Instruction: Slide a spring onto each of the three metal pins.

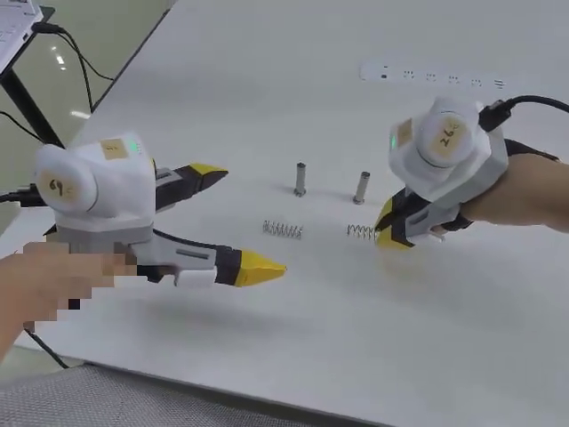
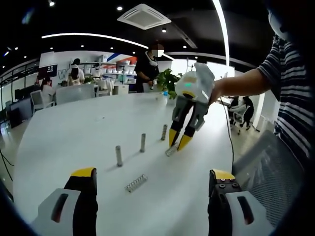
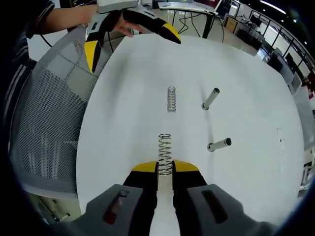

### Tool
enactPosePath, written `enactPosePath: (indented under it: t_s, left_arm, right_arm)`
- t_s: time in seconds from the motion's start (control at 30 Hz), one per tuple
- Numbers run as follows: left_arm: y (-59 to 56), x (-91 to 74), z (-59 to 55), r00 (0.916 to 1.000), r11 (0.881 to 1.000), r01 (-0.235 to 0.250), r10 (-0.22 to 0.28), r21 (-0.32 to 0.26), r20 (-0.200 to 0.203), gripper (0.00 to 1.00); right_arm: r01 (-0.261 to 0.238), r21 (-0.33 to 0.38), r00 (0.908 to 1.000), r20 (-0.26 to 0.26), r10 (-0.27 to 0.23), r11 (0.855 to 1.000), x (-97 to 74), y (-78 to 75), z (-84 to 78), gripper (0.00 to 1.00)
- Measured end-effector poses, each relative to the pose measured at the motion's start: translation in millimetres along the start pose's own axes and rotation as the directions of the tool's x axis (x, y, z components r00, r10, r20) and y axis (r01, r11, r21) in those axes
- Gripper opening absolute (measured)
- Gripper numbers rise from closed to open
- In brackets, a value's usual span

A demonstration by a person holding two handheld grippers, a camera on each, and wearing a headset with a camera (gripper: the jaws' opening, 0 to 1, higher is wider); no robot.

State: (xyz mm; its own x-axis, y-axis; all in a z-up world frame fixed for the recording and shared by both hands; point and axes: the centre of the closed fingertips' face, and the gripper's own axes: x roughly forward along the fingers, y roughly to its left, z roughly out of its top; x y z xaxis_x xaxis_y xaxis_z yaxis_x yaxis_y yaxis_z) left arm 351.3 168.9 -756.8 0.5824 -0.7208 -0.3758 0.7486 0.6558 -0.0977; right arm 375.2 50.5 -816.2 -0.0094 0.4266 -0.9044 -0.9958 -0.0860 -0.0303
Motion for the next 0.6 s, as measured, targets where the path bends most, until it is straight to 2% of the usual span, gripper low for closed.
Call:
enactPosePath:
  t_s: [0.13,0.33,0.47,0.6]
  left_arm:
    - [-7.5,7.1,-0.4,0.9994,0.999,0.035,-0.035,0.002,-0.009,0.85]
    - [-19.8,24.9,-0.4,0.9966,0.997,0.080,-0.080,0.021,-0.022,0.81]
    - [-28.4,35.9,3.8,0.9922,0.992,0.123,-0.122,0.032,-0.025,0.73]
    - [-36.6,48.9,6.9,0.9864,0.985,0.162,-0.160,0.054,-0.038,0.68]
  right_arm:
    - [0.001,-0.001,1.0000,0.007,-0.001,1.000,-7.2,4.2,-0.3,0.08]
    - [0.007,0.006,0.9998,0.021,-0.007,1.000,-16.5,9.4,2.8,0.08]
    - [0.014,0.021,0.9994,0.031,-0.015,1.000,-20.7,11.1,5.9,0.08]
    - [0.015,0.005,0.9995,0.029,-0.015,1.000,-23.4,15.4,8.9,0.08]
